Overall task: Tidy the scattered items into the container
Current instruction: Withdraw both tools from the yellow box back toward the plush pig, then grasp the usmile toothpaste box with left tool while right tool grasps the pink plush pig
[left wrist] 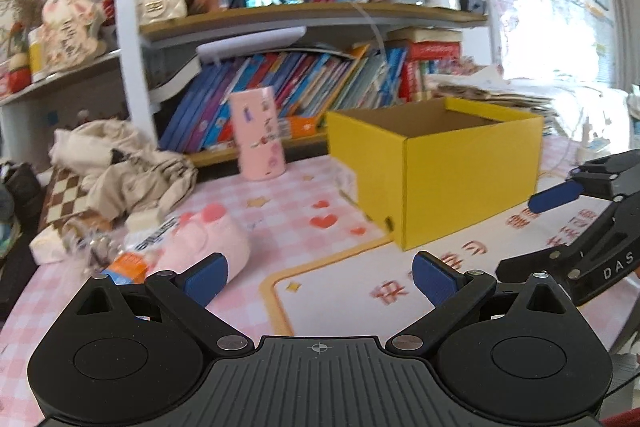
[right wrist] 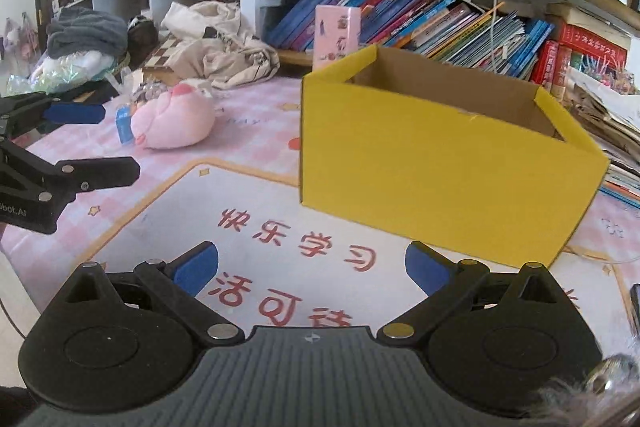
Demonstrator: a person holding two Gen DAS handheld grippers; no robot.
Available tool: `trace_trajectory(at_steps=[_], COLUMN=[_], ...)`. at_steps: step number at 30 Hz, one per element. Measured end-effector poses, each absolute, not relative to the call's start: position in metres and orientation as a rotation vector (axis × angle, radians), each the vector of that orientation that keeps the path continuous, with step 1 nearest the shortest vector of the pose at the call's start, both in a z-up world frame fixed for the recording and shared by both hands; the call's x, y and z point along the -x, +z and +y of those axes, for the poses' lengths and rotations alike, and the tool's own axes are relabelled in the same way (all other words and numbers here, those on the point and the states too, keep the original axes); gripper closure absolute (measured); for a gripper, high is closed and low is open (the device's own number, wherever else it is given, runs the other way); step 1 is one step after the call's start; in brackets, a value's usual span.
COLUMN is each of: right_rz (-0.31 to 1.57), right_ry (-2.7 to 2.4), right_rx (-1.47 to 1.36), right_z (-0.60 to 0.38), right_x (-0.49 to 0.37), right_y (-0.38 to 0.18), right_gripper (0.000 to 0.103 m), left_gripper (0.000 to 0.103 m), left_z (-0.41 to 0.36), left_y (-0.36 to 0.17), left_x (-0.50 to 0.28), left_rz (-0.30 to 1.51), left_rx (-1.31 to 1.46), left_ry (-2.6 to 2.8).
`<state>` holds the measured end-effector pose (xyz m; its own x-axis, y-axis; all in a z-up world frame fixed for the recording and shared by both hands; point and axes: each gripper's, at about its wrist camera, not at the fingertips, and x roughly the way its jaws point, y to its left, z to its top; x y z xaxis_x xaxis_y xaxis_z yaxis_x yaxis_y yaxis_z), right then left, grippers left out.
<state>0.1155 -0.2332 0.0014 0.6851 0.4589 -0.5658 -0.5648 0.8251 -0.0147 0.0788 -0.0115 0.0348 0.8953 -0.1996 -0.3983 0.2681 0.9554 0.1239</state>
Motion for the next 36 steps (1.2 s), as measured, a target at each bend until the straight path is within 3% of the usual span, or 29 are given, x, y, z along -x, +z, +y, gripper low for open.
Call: trace_trajectory(at_steps=[36], right_rz=[0.624], right_ry=[0.732], right_rx=[0.214], right_z=[-0.129], right_x=[-0.141], right_y=[-0.026], right_gripper=[0.002], left_gripper=[0.003], left_z=[0.073], left_y=[0.002], left_x=[-0.094], left_rz=[0.493], left_rx=[-0.045], left_ry=[-0.045])
